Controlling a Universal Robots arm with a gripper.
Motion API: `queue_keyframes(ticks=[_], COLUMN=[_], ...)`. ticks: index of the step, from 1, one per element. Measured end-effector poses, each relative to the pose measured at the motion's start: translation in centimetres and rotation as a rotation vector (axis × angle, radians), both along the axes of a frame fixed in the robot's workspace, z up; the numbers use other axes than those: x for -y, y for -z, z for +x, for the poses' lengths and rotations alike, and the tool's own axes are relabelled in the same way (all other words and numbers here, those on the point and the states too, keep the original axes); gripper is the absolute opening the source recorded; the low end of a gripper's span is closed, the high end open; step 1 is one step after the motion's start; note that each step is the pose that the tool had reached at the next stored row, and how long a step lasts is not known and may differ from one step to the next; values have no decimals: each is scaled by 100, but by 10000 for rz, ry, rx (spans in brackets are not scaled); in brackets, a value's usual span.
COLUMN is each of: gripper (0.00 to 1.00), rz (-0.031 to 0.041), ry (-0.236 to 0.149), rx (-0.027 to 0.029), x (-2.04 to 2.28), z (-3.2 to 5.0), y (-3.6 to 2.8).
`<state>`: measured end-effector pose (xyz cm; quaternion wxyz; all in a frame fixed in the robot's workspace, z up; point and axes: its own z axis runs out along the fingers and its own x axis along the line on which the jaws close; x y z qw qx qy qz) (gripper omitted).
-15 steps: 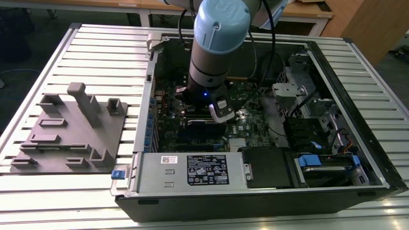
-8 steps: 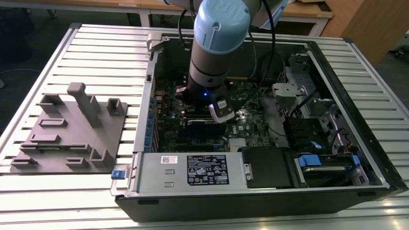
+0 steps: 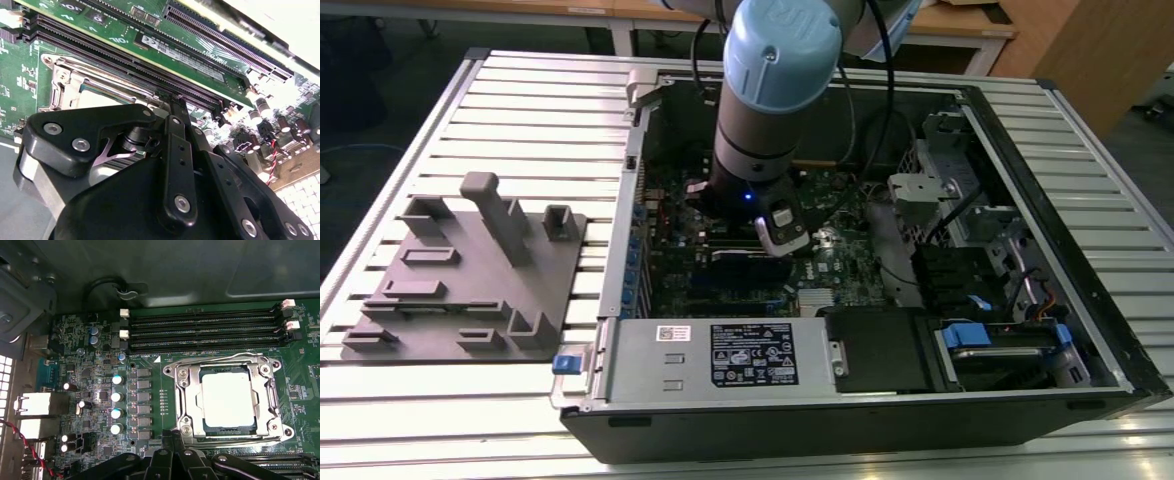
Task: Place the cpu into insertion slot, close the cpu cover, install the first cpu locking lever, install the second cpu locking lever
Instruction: 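Install the second cpu locking lever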
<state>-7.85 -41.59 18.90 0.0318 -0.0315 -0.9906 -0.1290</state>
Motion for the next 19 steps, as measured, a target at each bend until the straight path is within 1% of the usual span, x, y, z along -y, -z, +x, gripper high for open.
queue_keyframes(ticks=[7,12,19], gripper=[11,11,11], rz=[1,10,10], ry=[45,57,63], rx=[-1,-2,-2], x=[0,0,-9], z=[-9,-43,-45], y=[-10,-11,-11])
